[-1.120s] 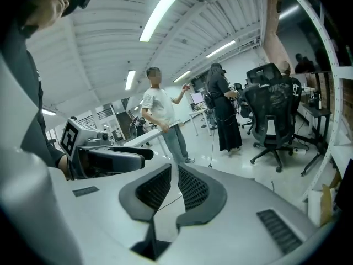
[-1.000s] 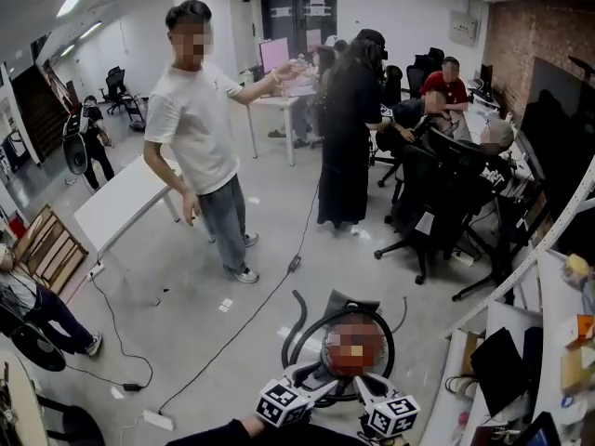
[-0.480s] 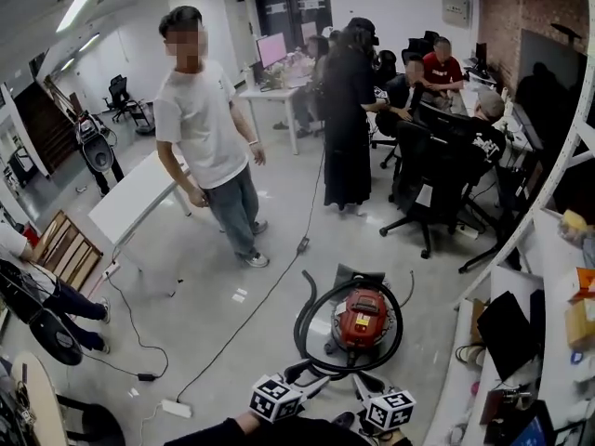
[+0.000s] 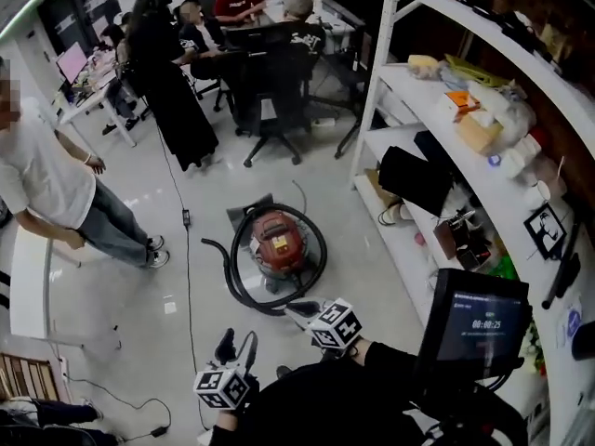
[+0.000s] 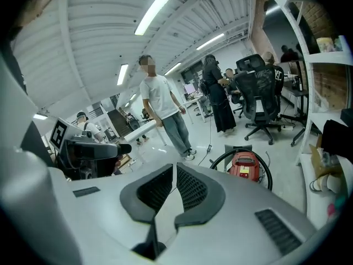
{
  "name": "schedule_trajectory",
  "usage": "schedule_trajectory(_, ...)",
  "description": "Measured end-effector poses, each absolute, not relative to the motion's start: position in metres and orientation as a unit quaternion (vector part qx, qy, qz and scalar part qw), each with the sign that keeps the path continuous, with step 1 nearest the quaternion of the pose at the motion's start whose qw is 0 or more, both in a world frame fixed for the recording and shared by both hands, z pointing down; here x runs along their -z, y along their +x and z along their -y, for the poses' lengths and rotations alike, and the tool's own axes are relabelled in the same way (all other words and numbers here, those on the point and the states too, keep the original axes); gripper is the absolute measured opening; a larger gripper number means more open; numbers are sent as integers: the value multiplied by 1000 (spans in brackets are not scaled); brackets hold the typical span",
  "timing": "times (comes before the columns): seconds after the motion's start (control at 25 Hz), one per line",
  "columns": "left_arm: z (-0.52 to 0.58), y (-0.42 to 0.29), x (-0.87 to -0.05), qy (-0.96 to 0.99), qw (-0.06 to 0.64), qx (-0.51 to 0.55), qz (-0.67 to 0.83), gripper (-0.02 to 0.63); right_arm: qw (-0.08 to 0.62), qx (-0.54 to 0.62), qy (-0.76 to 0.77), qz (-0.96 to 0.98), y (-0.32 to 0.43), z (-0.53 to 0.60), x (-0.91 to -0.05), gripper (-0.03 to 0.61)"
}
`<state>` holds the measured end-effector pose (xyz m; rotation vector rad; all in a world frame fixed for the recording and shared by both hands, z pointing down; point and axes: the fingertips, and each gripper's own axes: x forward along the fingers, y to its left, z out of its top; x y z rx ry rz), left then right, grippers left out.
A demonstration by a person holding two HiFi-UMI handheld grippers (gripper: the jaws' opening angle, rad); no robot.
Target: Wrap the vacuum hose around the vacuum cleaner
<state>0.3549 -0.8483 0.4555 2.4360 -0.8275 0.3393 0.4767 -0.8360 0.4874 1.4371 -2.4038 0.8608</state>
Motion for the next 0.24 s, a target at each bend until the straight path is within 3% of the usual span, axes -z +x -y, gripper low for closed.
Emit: schedule_trajectory(0.24,838,284,-479,900,292,-147,289,272,121,-315,489,804,403,815,-502,35)
